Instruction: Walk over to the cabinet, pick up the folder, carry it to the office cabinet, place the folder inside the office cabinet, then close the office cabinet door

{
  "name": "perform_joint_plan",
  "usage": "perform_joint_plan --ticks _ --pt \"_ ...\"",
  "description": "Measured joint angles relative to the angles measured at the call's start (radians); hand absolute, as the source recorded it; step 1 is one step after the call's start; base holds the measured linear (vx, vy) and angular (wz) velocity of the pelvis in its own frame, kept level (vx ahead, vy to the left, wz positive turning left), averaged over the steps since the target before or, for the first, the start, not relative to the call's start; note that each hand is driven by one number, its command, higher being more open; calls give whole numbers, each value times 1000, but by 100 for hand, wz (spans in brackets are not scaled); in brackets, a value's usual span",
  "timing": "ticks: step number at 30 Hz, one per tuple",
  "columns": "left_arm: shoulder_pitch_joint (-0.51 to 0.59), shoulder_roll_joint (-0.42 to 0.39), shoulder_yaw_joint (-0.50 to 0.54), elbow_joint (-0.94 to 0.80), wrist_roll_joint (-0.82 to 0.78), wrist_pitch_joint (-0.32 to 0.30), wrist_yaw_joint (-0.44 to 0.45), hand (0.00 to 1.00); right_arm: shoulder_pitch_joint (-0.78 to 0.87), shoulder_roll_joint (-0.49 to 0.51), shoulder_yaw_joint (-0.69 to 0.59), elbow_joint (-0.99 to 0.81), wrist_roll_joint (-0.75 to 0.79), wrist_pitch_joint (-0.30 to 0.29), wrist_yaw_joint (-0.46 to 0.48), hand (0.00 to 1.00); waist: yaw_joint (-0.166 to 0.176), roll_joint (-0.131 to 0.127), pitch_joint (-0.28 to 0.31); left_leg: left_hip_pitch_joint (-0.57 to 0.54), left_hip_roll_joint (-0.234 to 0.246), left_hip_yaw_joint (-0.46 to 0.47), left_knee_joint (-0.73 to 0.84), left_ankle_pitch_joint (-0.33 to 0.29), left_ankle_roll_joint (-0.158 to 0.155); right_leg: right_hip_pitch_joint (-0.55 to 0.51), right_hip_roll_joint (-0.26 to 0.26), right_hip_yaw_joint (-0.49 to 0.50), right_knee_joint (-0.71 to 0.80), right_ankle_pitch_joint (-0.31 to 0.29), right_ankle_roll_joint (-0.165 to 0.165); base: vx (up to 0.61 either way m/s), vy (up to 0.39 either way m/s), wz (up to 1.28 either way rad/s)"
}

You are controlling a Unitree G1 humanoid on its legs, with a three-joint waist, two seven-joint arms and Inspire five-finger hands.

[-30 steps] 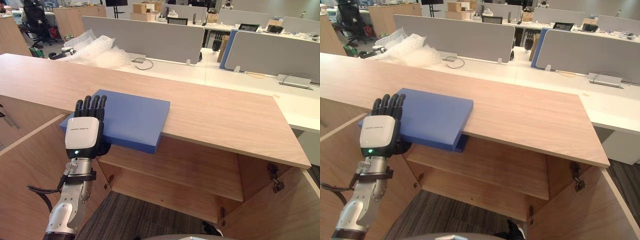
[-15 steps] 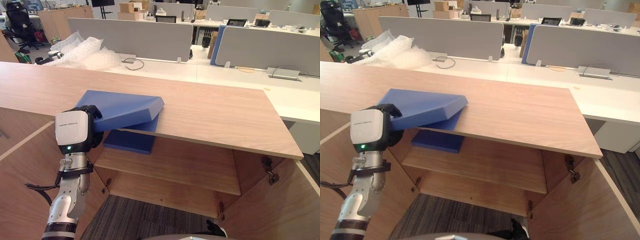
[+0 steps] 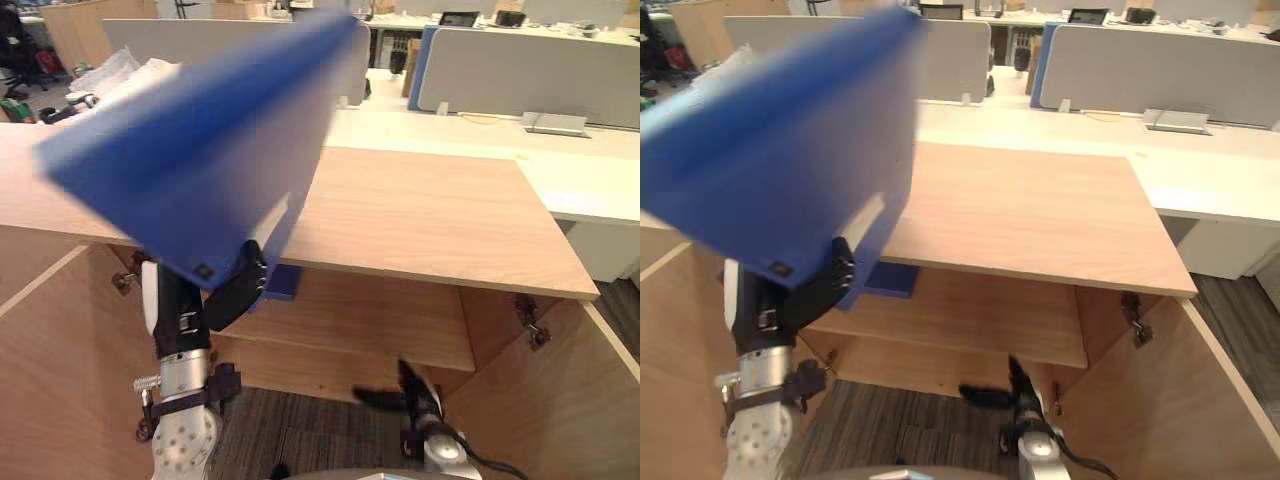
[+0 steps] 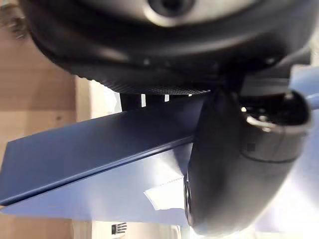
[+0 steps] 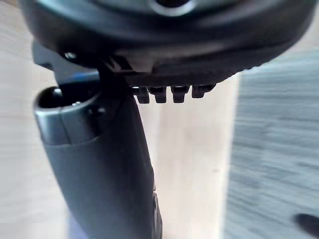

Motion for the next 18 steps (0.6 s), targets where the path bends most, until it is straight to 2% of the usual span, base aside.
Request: perform_joint_plan --ticks 2,5,9,11,14,18 --pt "64 -41 6 -26 -243 1 -68 0 80 12 45 -258 8 -59 -3 100 -1 -17 9 -6 1 14 14 -14 -1 -8 -2 13 0 0 0 13 17 -18" --pt "110 -78 5 -37 -372 2 -85 0 103 13 49 -378 -2 -84 -35 100 -7 -36 8 -13 -2 19 46 -34 -3 -5 -6 19 4 0 0 34 16 -8" --pt "126 -122 3 -46 -418 10 -89 0 145 20 46 -447 -9 -88 -84 100 -13 -34 7 -24 -7 30 91 -65 1 -5 -15 28 15 0 0 22 32 -7" --pt "140 -147 -4 -49 -444 11 -90 0 189 20 52 -480 -8 -87 -91 100 -14 -22 11 -25 -7 45 116 -84 3 -6 -19 44 21 0 0 -1 41 -19" --pt "148 -158 -28 -49 -453 29 -89 0 242 27 57 -522 14 -82 -111 100 -17 -8 -3 -25 -6 51 124 -94 4 -7 -21 48 26 0 0 0 27 -8" --pt "149 -165 -45 -49 -454 46 -88 0 269 35 70 -562 29 -80 -122 100 -19 -4 -21 -23 -1 65 129 -101 3 -11 -20 57 28 0 -1 -3 13 -10"
